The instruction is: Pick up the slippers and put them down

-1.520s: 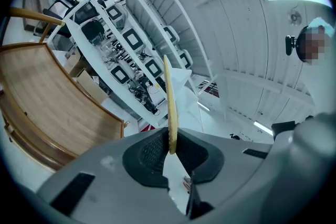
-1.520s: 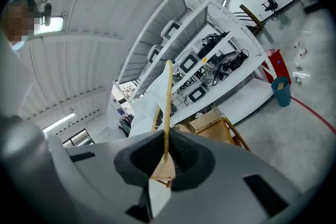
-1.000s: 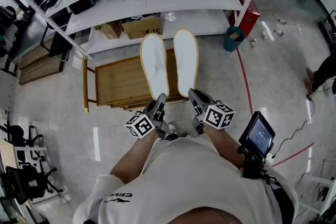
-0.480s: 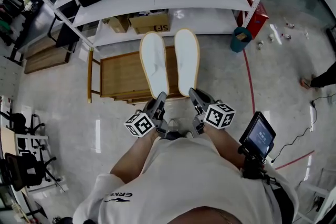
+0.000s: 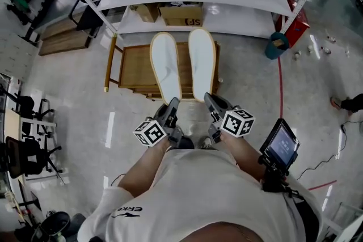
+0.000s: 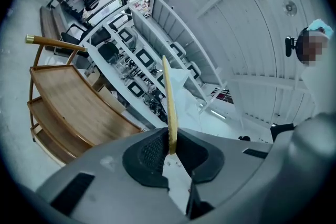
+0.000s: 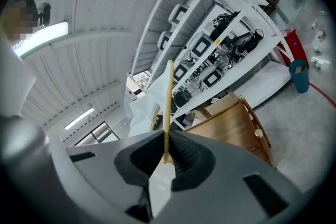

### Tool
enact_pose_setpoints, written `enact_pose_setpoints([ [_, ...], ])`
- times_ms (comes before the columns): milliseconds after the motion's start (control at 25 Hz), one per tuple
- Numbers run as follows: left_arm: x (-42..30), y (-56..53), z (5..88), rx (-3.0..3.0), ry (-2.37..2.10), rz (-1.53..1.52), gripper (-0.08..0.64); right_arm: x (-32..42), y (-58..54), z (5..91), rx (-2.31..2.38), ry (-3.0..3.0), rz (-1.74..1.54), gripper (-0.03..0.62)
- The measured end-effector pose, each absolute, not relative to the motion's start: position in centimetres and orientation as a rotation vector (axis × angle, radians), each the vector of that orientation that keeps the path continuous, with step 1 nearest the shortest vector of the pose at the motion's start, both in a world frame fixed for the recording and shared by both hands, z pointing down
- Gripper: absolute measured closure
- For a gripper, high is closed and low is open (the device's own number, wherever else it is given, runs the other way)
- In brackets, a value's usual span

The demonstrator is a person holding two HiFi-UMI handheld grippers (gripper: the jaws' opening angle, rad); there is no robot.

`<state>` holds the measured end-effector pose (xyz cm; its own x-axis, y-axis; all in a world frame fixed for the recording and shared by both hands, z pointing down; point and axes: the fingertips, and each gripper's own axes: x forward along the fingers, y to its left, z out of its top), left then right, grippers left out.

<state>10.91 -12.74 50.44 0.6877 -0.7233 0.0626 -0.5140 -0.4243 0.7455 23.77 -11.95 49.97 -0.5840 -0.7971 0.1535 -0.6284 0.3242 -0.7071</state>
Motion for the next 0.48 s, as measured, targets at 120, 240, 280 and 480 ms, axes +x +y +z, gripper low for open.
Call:
enact_pose_setpoints([
  [120,9.7,-12.6,50.4,2.11,-0.976,-0.367,0.528,22.3,-12.2,49.9,-1.261,2.405,-1.111,0.563],
  [240,8.0,-12.9,50.3,2.1,-1.006,-0.393,0.528,20.5,-12.8,49.7,-1.228,2.439,-1.107,0.563],
  [280,7.5,-13.0,50.2,2.096,-1.014,-0.402,0.528,20.0,-13.0,49.5,-1.221,2.45,-1.104,0.563],
  [480,4.0,-13.7,50.0,2.085,-1.051,-0.443,0.528,16.4,-14.2,49.2,-1.181,2.484,-1.094,0.563],
])
